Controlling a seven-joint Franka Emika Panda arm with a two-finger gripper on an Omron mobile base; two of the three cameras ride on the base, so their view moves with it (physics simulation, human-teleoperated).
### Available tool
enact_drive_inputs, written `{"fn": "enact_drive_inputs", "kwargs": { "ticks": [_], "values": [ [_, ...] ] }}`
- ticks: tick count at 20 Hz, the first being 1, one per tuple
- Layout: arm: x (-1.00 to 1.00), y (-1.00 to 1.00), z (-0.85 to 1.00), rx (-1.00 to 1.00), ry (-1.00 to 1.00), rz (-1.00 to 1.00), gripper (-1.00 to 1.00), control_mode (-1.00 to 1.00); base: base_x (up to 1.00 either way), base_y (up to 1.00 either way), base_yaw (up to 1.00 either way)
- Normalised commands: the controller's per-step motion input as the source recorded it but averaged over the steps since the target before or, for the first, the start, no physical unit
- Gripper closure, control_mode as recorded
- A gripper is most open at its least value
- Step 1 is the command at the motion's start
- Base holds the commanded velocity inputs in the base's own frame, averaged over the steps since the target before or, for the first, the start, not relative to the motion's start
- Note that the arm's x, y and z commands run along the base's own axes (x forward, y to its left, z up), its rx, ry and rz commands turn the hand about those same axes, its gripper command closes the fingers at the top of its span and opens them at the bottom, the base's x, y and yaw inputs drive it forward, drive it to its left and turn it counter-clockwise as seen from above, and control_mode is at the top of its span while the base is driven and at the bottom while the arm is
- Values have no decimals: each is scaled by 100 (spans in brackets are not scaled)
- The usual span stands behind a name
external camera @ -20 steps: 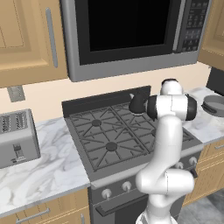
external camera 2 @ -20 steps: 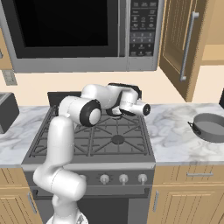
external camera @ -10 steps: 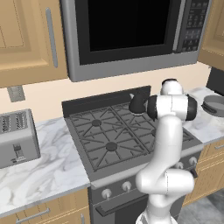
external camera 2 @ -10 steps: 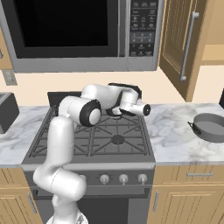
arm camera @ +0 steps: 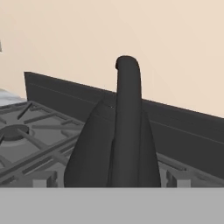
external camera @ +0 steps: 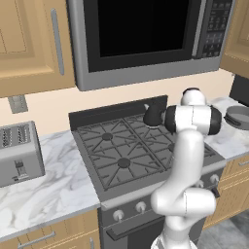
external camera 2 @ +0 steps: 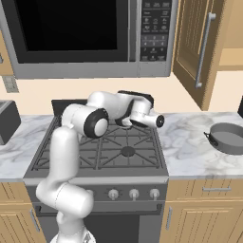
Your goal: Pick the kettle from the cabinet and place it on a stove burner. Then pick the pot from the counter and place it on another stove burner. Finally, turn both burners on.
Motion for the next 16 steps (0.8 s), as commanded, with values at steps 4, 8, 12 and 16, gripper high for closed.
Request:
{"fn": "enact_drive_inputs", "kwargs": {
  "ticks": [4,8,12,16],
  "values": [
    [-22,-3,11,0,-6,0,-100,-100,0,0,0],
    [-23,-1,16,0,-8,0,-100,-100,0,0,0],
    [-25,0,20,0,-9,0,-100,-100,0,0,0],
    [-29,0,27,0,-10,0,-100,-100,0,0,0]
  ]
}}
